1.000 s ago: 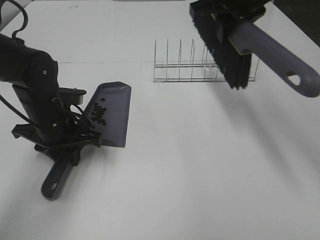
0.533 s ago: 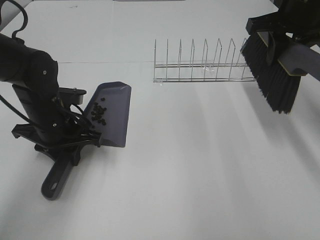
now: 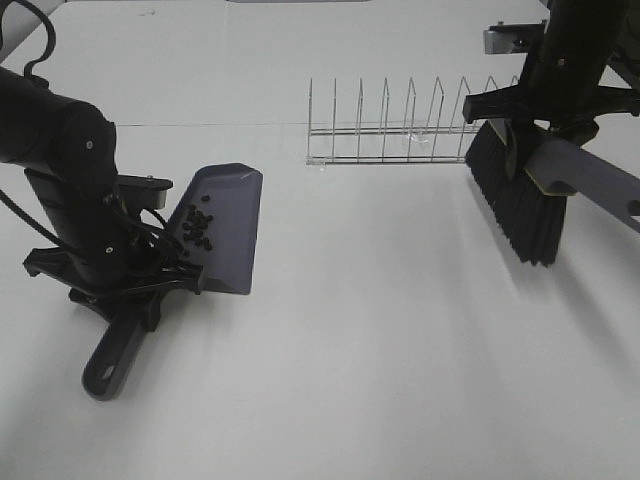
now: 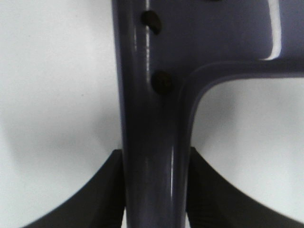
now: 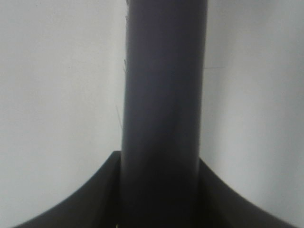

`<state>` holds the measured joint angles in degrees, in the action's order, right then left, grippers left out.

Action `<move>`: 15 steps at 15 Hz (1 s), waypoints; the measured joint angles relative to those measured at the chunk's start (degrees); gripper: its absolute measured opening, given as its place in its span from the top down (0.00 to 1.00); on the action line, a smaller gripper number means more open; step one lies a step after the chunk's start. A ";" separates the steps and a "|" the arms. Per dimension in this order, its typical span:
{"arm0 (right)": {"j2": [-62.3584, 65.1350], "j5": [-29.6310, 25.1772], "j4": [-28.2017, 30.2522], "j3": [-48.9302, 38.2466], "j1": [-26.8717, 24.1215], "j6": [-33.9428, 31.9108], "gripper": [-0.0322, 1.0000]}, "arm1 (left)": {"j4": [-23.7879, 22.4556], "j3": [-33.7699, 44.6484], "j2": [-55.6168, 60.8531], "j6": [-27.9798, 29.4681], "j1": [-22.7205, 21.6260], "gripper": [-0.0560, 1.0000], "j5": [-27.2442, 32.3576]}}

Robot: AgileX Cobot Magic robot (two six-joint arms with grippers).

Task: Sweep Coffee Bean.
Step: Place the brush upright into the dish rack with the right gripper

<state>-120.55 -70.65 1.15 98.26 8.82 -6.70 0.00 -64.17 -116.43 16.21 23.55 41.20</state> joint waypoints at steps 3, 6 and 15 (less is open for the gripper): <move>-6.19 0.34 1.09 10.77 2.41 -0.34 0.68 | 0.00 0.00 0.00 0.00 0.00 0.62 0.00; -9.63 0.40 2.92 15.70 2.41 -0.80 0.68 | 0.00 0.00 0.00 0.00 0.00 0.62 0.00; -12.83 0.29 5.96 16.44 2.41 -1.89 0.68 | 0.00 0.00 0.00 0.00 0.00 0.62 0.00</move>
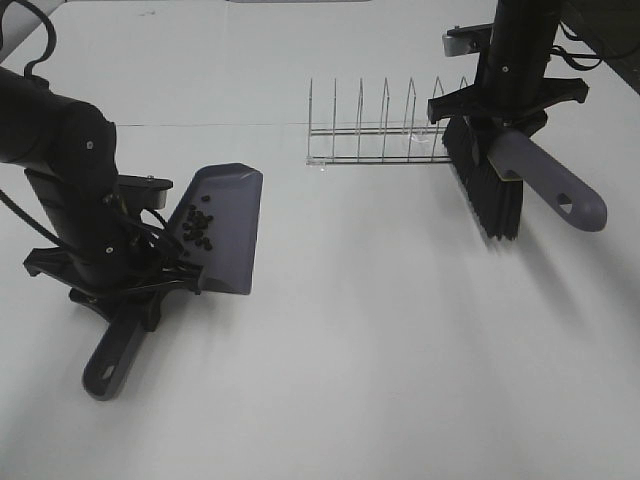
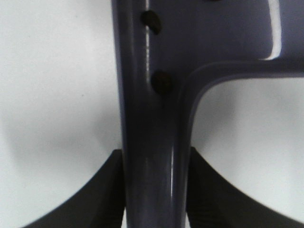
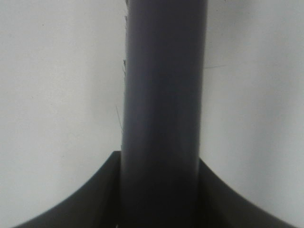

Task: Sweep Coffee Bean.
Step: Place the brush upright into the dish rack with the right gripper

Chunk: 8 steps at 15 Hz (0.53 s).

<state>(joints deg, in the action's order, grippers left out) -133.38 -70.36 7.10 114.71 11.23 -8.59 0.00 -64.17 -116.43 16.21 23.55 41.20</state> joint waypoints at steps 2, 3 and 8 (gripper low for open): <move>-0.74 0.00 0.00 0.06 0.00 0.00 0.68 | 0.00 0.00 0.00 0.00 0.00 0.62 0.00; -1.20 0.06 0.00 0.06 0.00 0.00 0.68 | 0.00 0.00 0.00 0.00 0.00 0.62 0.00; -1.49 2.58 0.00 0.06 0.00 0.00 0.68 | 0.00 0.00 0.00 0.00 0.00 0.62 0.00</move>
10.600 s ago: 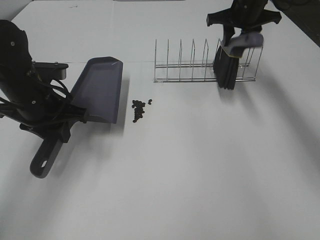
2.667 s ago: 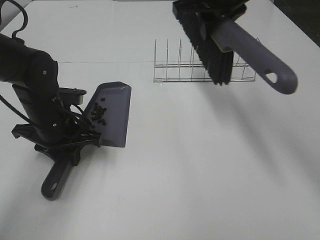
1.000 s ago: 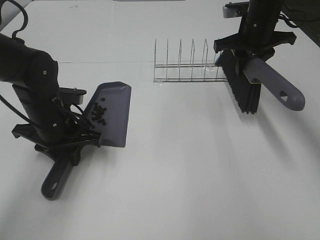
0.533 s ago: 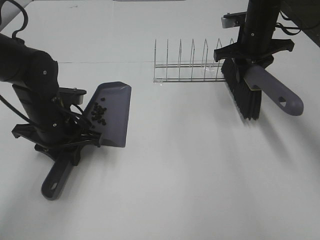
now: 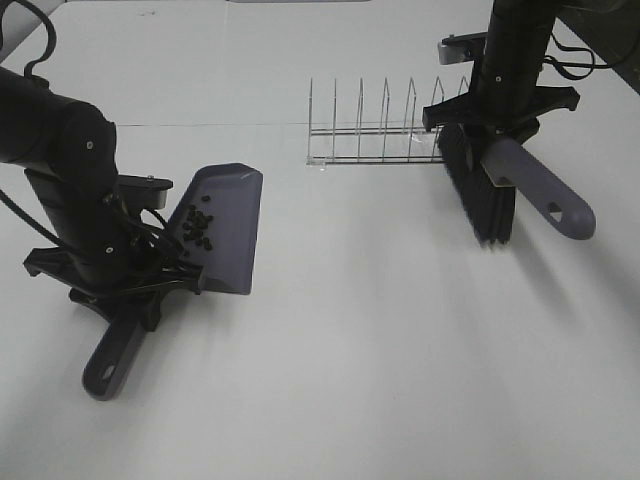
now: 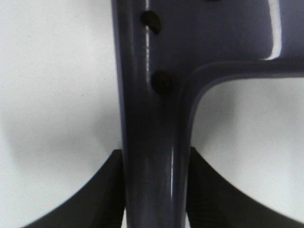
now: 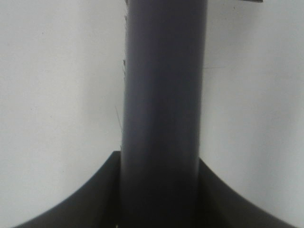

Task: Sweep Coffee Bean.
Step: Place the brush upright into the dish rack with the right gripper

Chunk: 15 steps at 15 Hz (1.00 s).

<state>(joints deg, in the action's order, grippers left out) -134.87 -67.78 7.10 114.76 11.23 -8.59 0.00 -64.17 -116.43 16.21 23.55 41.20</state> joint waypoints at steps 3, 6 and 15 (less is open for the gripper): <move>0.00 1.60 0.00 0.00 0.00 0.00 0.68 | 0.00 0.00 0.00 0.00 0.00 0.62 0.00; -0.06 1.43 1.09 0.80 0.74 0.00 0.68 | 0.00 0.00 0.00 -0.11 0.00 0.62 -0.63; -3.72 -0.63 7.79 5.67 3.72 -2.64 0.68 | 0.00 0.00 0.00 -0.11 0.00 0.62 -2.52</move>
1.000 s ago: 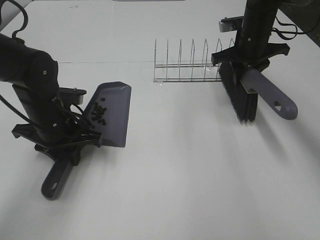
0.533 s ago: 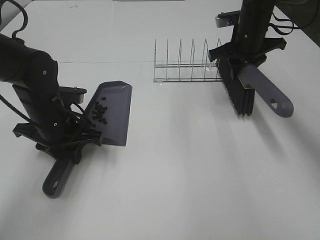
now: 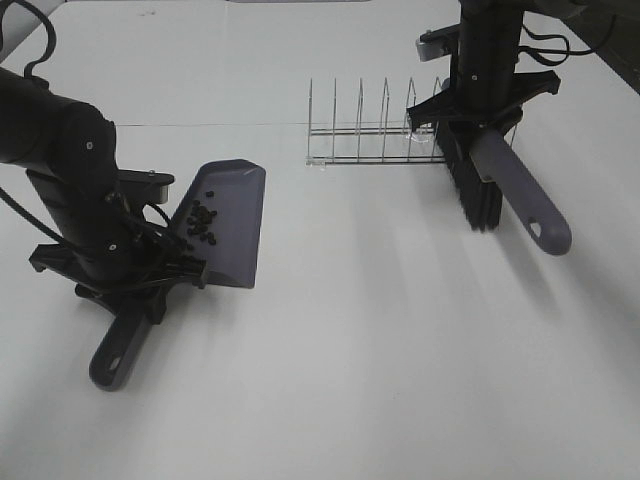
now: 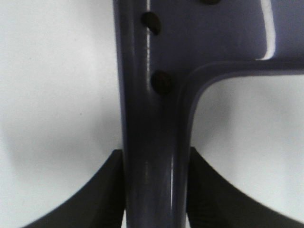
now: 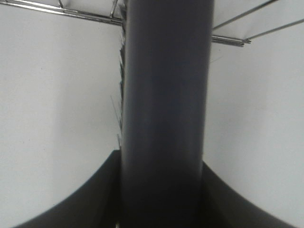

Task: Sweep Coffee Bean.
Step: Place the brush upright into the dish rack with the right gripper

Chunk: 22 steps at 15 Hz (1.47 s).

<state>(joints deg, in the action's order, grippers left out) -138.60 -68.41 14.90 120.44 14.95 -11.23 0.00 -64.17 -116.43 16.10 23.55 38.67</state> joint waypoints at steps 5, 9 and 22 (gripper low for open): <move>-1.49 0.40 0.00 2.35 -0.11 -0.06 0.68 | 0.00 0.00 0.00 -0.23 0.00 0.62 0.00; -1.66 3.61 -0.40 5.33 -0.40 -0.29 0.68 | 0.00 0.00 0.00 -0.34 0.00 0.62 -0.11; -6.76 4.30 -5.39 11.80 -2.92 1.09 0.68 | 0.00 0.00 0.00 -0.52 0.00 0.62 -0.23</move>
<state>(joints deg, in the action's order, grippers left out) -145.36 -64.11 9.51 132.24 12.03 -10.14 0.00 -64.17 -116.43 15.58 23.55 38.45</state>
